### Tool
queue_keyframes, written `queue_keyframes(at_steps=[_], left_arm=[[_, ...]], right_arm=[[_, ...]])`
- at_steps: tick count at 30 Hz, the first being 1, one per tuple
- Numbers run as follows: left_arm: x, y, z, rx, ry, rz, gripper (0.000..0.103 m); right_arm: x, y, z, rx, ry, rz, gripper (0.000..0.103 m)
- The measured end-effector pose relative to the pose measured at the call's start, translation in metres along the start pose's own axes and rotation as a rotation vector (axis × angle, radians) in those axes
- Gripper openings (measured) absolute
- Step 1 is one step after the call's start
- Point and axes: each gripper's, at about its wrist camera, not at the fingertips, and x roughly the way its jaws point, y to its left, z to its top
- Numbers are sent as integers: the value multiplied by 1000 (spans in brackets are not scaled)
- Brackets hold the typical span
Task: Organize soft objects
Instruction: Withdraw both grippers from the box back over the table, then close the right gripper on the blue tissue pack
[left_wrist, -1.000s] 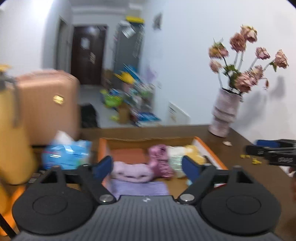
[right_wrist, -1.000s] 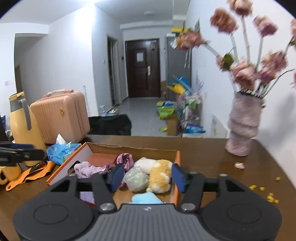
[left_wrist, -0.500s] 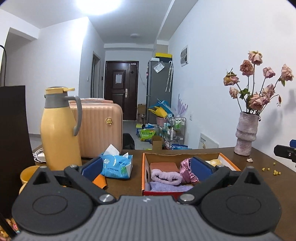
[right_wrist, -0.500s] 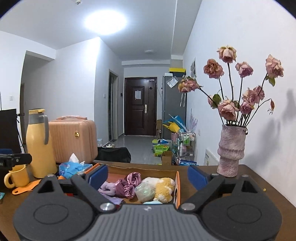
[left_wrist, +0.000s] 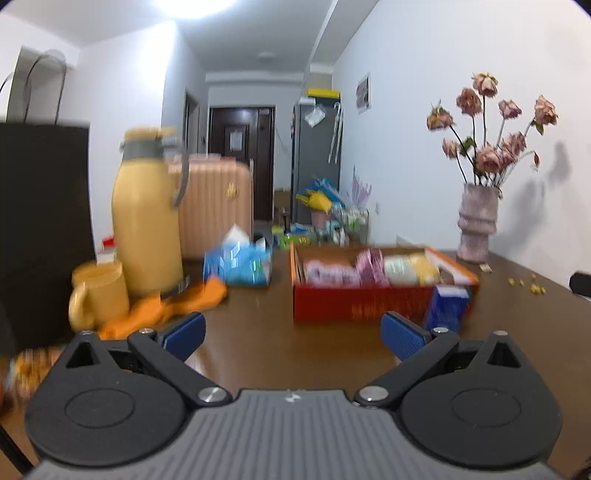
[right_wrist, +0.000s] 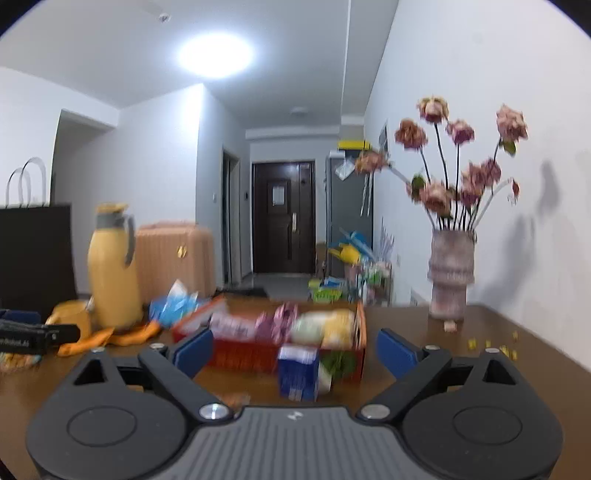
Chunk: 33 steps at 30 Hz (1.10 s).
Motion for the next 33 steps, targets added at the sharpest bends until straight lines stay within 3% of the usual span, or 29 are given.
queue_keyframes(at_steps=[3,7,10,13,17,22,24,25,26,27,31,33], left_arm=[[-15,5,-25,-35,49,-36,103],[-4,-5,-33,37,89,-46,103],[11,-11,-27,34,87,-47,103],[30,-14,-21,22,102,-72,103],[63,-19,-17,33,131,-71,103],[104,-24,-7,41,158,-76,103],[116,-25,-4,39,153,-69,103],[119,-24,-2,35,155,-67,103],[123,-23,-1,29,159,-63,103],[124,-22,-1,21,161,-61,103],[125,-13,-5,12,180,-38,103],[120,-9,-6,3,184,-34,103]], right_arm=[[-20,6,-29,40,75,24,95],[-14,1,-47,110,185,87,95],[2,2,-40,76,169,20,95],[20,-2,-34,99,166,17,95],[62,-7,-23,91,185,3,95],[155,-3,-11,61,255,-35,95],[191,2,-8,36,302,-43,91],[209,4,-7,25,315,-53,81],[221,5,-8,11,323,-72,61],[235,5,-10,-1,349,-103,51],[233,1,-11,68,351,-41,47],[202,1,-7,149,315,117,47]])
